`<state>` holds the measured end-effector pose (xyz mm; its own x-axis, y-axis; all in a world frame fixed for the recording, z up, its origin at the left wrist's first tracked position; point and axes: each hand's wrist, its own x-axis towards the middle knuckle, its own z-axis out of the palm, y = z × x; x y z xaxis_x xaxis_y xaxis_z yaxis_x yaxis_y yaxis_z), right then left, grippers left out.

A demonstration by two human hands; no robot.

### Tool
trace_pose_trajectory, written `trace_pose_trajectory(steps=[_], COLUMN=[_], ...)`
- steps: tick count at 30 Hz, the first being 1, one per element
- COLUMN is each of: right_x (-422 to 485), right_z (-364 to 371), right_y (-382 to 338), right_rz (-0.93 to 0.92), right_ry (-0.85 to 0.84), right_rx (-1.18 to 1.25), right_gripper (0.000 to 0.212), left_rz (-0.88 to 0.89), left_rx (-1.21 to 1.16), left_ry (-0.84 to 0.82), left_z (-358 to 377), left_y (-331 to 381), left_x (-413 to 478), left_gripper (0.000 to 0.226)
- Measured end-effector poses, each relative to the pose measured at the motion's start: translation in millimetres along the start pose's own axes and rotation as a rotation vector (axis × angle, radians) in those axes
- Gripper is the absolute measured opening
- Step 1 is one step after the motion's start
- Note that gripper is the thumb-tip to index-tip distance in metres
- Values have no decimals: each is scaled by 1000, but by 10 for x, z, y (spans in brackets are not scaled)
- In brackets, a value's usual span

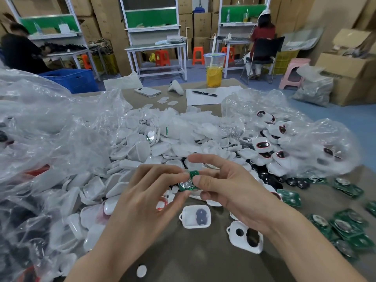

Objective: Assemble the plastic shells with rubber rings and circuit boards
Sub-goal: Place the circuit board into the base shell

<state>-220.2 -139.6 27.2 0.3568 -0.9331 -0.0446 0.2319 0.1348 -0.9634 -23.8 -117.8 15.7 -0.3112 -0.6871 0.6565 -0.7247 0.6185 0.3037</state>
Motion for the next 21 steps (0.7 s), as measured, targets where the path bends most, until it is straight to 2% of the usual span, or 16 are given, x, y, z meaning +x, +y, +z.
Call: trace_pose_trajectory(steps=[7, 13, 17, 21], right_x=[-3, -35, -130, -287], right_z=[12, -5, -175, -410], right_y=[21, 8, 15, 54], right_rz=[34, -29, -220, -270], right_ry=[46, 118, 251, 46], right_rx=[-88, -263, -686, -1222], right_gripper=[37, 31, 21, 37], left_rz=[55, 16, -47, -4], left_rx=[102, 50, -40, -23], left_ry=[-63, -81, -173, -339], left_z=[2, -20, -91, -96], left_y=[-31, -12, -43, -52], left_x=[-7, -29, -87, -100], left_gripper=[20, 13, 14, 19])
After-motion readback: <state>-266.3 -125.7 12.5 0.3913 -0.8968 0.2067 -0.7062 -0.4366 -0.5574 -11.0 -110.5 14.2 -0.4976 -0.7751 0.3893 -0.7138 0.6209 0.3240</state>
